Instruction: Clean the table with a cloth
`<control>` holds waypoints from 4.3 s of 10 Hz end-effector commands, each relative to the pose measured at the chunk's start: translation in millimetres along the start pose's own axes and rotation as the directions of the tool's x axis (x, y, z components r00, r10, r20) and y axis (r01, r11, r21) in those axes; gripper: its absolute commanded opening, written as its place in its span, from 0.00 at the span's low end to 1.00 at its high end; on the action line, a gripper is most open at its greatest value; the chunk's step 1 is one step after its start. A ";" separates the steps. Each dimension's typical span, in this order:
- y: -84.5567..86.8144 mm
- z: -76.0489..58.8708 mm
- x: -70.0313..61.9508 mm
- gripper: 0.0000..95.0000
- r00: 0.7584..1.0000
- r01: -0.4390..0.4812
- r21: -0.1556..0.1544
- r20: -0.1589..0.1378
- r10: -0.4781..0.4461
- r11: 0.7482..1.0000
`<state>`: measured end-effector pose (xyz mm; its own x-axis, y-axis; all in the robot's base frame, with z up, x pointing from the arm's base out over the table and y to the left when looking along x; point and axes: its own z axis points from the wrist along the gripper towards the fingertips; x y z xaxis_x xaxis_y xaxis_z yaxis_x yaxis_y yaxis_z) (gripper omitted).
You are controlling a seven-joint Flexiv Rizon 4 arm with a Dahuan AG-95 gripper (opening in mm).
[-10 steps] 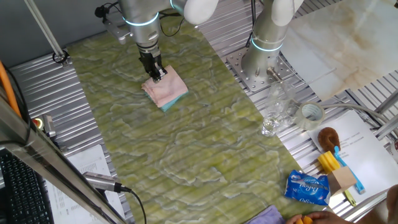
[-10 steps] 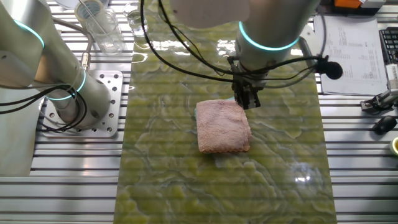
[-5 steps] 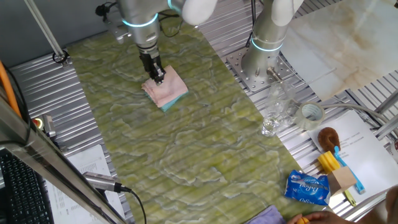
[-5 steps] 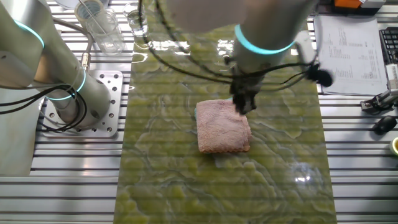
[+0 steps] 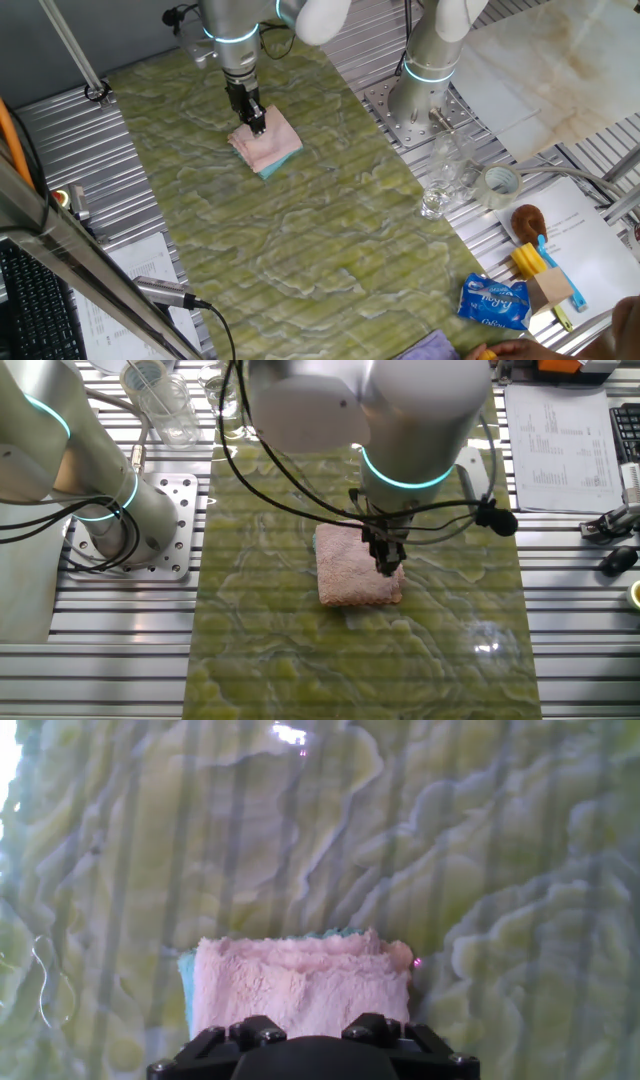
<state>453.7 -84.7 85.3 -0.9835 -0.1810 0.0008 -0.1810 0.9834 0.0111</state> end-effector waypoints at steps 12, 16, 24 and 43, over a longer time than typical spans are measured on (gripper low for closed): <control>6.9 31.4 5.3 0.80 1.000 0.003 -0.006 0.017 -0.003 1.000; 7.2 41.6 6.2 0.80 1.000 0.004 0.001 0.022 -0.004 1.000; 7.4 57.0 8.2 0.60 1.000 -0.002 0.007 0.024 0.002 1.000; 14.9 14.0 5.3 0.00 0.998 -0.050 -0.001 -0.040 0.050 0.999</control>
<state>445.7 -70.6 71.4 -0.9905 -0.1312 0.0410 -0.1309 0.9913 0.0103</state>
